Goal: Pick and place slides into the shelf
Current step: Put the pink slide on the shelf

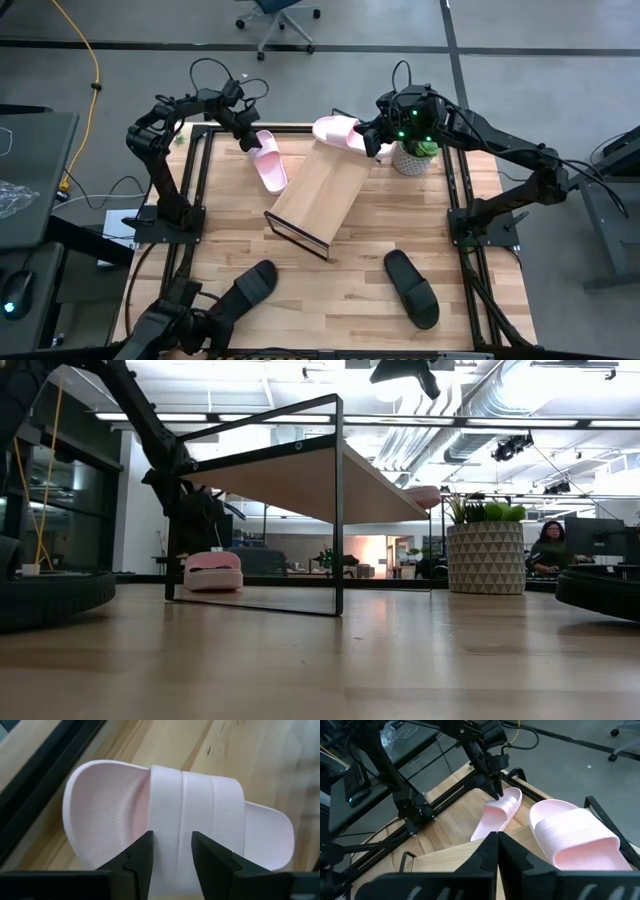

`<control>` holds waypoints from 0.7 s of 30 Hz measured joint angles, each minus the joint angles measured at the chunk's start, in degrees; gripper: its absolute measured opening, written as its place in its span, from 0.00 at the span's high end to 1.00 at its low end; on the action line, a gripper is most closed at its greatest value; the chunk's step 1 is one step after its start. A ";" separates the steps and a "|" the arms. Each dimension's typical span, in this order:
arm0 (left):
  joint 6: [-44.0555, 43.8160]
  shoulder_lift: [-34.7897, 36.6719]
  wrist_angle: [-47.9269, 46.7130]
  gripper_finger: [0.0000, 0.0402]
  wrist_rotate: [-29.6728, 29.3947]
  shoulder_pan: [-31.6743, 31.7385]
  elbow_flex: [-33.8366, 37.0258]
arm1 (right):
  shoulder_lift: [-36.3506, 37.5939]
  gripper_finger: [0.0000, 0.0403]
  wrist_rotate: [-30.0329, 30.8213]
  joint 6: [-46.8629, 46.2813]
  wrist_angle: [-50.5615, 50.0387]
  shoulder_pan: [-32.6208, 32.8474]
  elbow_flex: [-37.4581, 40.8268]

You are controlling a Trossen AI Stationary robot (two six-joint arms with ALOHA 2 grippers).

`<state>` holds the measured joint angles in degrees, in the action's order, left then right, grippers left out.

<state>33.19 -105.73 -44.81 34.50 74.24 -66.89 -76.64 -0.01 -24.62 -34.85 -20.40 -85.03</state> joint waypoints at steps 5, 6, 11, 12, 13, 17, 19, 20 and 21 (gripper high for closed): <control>0.07 -0.30 -0.29 0.69 1.67 0.02 0.00 | 0.00 1.00 0.00 0.00 0.00 0.00 0.00; 0.09 -0.30 -0.23 0.69 1.80 0.02 0.00 | 0.00 1.00 0.03 0.00 -0.02 0.00 0.00; 0.24 -0.30 0.07 0.69 -0.27 0.00 0.00 | 0.00 1.00 0.59 0.00 -0.02 0.00 0.00; 0.29 -0.30 0.16 0.69 -0.31 0.00 0.00 | 0.00 1.00 0.59 0.00 -0.02 0.00 0.00; 0.44 -0.30 0.30 0.69 -0.43 0.00 0.00 | 0.00 1.00 0.59 0.00 -0.02 0.00 0.00; 0.42 -0.30 1.56 0.69 -1.12 0.00 0.00 | 0.00 1.00 0.61 0.00 -0.02 0.00 0.00; -0.22 -0.30 2.21 0.69 -1.73 0.00 0.00 | 0.00 1.00 0.61 0.00 -0.02 0.00 0.00; -0.39 -0.30 2.40 0.69 -1.95 0.00 0.00 | 0.00 1.00 0.61 0.00 -0.02 0.00 0.00; -0.43 -0.30 2.64 0.69 -1.94 0.00 0.00 | 0.00 1.00 0.63 0.00 -0.02 0.00 0.00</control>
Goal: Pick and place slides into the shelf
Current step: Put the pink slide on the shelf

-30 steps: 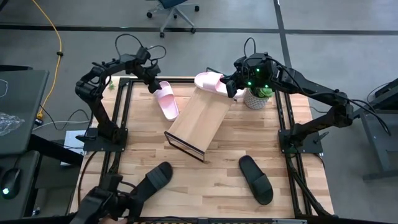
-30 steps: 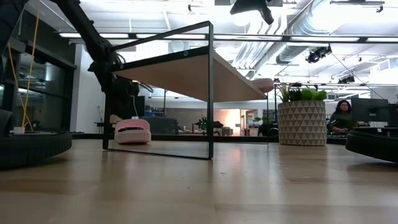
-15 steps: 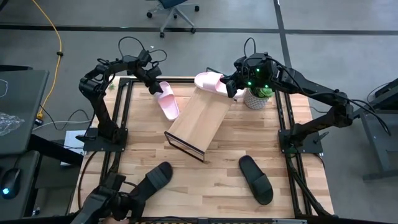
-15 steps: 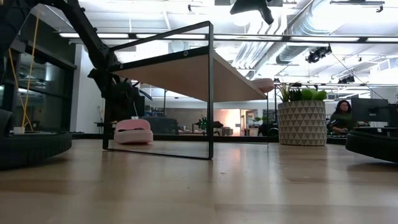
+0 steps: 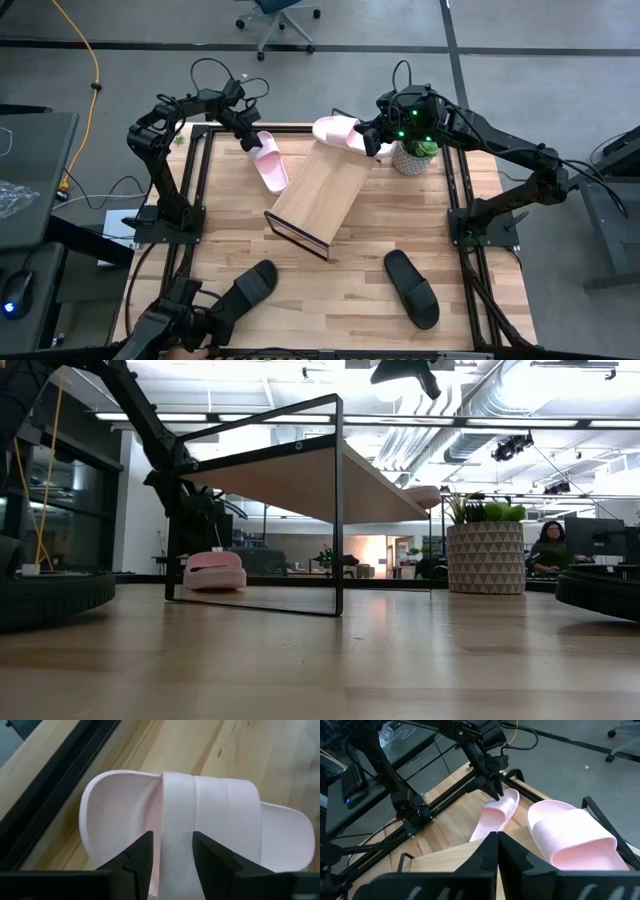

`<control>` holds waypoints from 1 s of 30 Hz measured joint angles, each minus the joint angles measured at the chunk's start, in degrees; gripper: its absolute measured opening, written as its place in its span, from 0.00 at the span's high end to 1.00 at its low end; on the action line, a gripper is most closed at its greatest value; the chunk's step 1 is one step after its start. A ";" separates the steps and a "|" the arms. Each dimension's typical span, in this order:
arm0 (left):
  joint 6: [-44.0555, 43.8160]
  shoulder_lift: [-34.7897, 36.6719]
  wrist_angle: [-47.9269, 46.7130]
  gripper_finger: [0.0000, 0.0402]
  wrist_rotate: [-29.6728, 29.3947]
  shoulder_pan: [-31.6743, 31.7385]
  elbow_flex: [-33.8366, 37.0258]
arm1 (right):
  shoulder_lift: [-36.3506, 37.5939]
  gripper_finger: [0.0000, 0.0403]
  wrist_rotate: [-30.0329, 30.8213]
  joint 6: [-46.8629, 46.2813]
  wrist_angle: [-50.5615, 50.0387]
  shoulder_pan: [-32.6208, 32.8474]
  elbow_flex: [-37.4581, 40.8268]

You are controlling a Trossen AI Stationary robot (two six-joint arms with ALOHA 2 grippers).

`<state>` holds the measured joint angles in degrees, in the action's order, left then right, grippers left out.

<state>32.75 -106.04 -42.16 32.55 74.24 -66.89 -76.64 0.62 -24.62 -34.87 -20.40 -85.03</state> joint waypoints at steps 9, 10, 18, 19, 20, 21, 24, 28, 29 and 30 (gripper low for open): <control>0.02 0.00 -0.06 0.69 4.02 0.00 0.00 | 0.00 1.00 0.81 0.00 0.00 0.00 0.00; 0.02 0.00 -0.23 0.69 4.06 0.00 0.00 | 0.00 1.00 0.81 0.00 0.00 0.00 0.00; 2.97 0.00 -4.33 0.69 4.06 -0.43 0.00 | 0.00 1.00 0.86 0.11 0.00 0.00 0.00; 3.46 0.00 -4.75 0.69 4.03 -0.50 0.00 | 0.00 1.00 1.07 0.11 -0.01 0.01 0.00; 3.87 0.00 -5.24 0.69 4.05 -0.71 0.00 | 0.00 1.00 1.43 0.17 0.00 0.02 0.00; 4.15 0.00 -5.59 0.69 4.03 -0.92 0.00 | 0.00 1.00 1.87 0.20 -0.01 0.02 0.00; 4.49 0.00 -5.70 0.69 3.90 -1.71 0.00 | 0.00 1.00 2.36 0.20 0.00 0.02 0.00; 4.55 -0.37 -5.50 0.69 3.91 -3.15 0.00 | 0.00 1.00 2.38 0.46 0.00 0.02 0.02; 4.52 -0.86 -5.56 0.69 3.95 -3.47 0.00 | 0.00 1.00 2.37 0.46 -0.02 0.02 0.00; 4.52 -1.40 -5.65 0.69 3.97 -3.62 0.00 | 0.00 1.00 2.36 0.46 0.00 0.02 0.00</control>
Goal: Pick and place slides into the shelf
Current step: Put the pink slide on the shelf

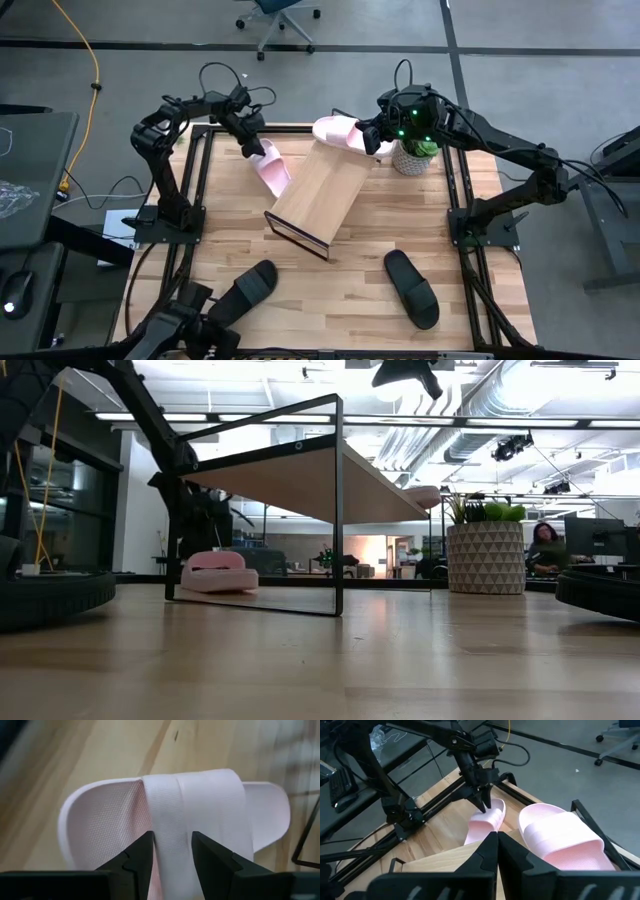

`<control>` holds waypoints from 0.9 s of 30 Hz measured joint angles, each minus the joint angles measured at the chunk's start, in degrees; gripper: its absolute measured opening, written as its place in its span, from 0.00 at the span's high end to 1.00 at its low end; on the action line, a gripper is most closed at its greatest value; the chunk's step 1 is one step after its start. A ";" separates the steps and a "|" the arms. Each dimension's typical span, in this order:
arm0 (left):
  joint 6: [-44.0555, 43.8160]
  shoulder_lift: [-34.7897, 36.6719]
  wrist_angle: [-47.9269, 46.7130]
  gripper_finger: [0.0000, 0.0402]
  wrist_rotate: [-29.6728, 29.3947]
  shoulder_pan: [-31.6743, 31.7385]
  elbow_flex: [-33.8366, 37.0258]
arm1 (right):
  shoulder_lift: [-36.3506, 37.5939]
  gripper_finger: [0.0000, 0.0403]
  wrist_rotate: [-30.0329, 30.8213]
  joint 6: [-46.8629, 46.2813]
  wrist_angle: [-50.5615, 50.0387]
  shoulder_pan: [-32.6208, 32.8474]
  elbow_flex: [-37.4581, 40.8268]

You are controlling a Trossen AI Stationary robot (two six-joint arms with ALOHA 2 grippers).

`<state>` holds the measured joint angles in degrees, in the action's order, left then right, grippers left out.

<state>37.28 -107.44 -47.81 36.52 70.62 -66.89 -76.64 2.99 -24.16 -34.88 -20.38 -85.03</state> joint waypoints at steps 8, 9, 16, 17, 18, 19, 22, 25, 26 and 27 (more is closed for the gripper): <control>-0.04 -1.44 -0.27 0.69 1.72 -0.85 -0.02 | 0.00 1.00 0.02 0.00 -0.04 0.00 0.00; -0.03 -1.44 -0.39 0.69 2.54 -0.81 -0.02 | 0.00 1.00 0.02 0.00 -0.03 0.02 0.00; 0.75 -1.47 -1.47 0.69 7.26 -0.97 0.00 | 0.00 1.00 0.02 0.07 -0.04 0.01 0.00; 1.12 -1.47 -1.75 0.69 8.04 -0.93 0.00 | 0.00 1.00 0.02 0.15 -0.04 0.00 0.00; 1.51 -1.47 -2.06 0.69 8.75 -0.90 0.00 | 0.00 1.00 0.02 0.17 -0.04 0.01 0.00; 1.81 -1.47 -2.38 0.69 9.25 -0.89 0.00 | 0.00 1.00 0.02 0.18 -0.04 0.02 0.00; 2.11 -1.47 -2.54 0.69 9.28 -0.89 0.00 | 0.00 1.00 0.04 0.18 -0.04 0.02 0.00; 2.14 -1.47 -2.63 0.69 9.42 -0.90 0.00 | 0.00 1.00 0.02 0.20 -0.04 0.02 0.00; 2.34 -1.47 -2.90 0.69 9.67 -0.89 0.00 | 0.00 1.00 0.02 0.17 -0.04 0.00 0.00; 2.89 -1.47 -3.40 0.69 10.09 -0.89 0.00 | 0.00 1.00 0.02 0.20 -0.04 0.01 0.00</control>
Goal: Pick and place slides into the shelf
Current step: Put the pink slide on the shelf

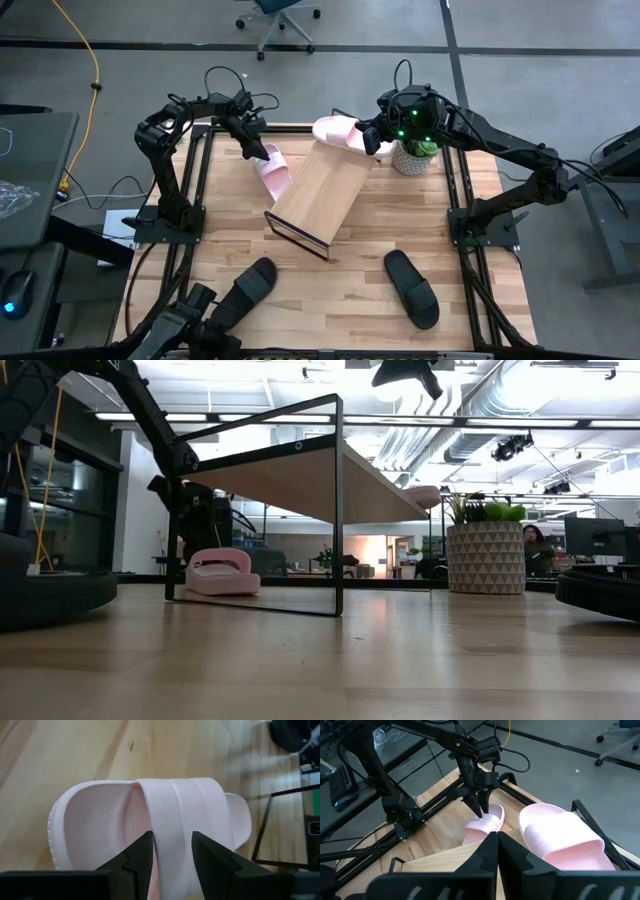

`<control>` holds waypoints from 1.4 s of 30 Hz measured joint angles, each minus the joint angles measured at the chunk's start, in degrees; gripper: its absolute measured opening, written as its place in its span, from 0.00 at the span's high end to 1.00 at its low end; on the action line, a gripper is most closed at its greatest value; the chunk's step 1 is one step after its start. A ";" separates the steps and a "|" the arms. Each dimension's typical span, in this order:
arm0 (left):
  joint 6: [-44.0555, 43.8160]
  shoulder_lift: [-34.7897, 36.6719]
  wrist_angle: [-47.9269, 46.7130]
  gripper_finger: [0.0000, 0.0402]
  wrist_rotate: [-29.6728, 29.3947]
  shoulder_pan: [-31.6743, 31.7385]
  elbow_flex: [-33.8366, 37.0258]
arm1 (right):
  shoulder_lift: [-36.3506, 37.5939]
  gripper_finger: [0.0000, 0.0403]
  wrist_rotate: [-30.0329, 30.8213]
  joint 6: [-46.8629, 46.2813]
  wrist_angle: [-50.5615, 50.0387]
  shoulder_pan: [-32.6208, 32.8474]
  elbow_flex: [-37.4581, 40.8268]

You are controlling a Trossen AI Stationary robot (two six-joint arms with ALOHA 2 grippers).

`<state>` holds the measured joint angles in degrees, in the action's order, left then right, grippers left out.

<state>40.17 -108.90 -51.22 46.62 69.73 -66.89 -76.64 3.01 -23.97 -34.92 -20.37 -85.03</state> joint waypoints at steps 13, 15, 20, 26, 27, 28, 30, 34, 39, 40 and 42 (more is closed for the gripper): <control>3.12 0.00 -4.41 0.69 -2.19 -0.55 0.03 | 0.00 1.00 0.04 0.85 -0.04 0.01 0.01; 3.12 0.00 -4.65 0.69 -4.01 -0.57 0.02 | 0.00 1.00 0.02 0.85 -0.04 0.01 0.00; 2.86 0.00 -4.52 0.69 -5.00 -0.92 0.03 | 0.00 1.00 0.04 0.85 -0.03 0.01 0.00; 1.61 0.00 -4.27 0.69 -4.99 -0.90 0.04 | 0.00 1.00 0.04 0.87 -0.03 0.01 0.00; 1.59 -0.12 -4.27 0.69 -4.83 -0.90 0.02 | 0.00 1.00 0.04 0.89 -0.03 0.00 0.00; 1.58 -0.43 -4.25 0.69 -4.28 -0.90 0.01 | 0.00 1.00 0.08 0.93 -0.04 0.01 0.00; 1.24 -1.54 -4.41 0.69 -2.61 -0.90 0.00 | 0.00 1.00 0.52 0.99 -0.04 0.01 0.02; 1.02 -2.00 -4.35 0.69 -2.06 -1.23 -0.13 | 0.00 1.00 0.87 0.93 -0.04 0.01 0.00; 1.54 -2.01 -4.43 0.69 -0.85 -1.25 -0.11 | 0.00 1.00 0.85 0.92 -0.04 0.04 0.02; 1.61 -2.01 -4.44 0.69 0.21 -1.25 -0.11 | 0.00 1.00 0.85 0.92 -0.04 0.04 0.02; 1.66 -2.01 -4.28 0.69 1.42 -1.31 -0.11 | 0.00 1.00 0.85 0.94 -0.04 0.04 0.02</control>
<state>41.82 -110.91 -55.50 48.03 68.43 -67.00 -76.64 3.86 -23.02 -34.96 -20.34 -85.01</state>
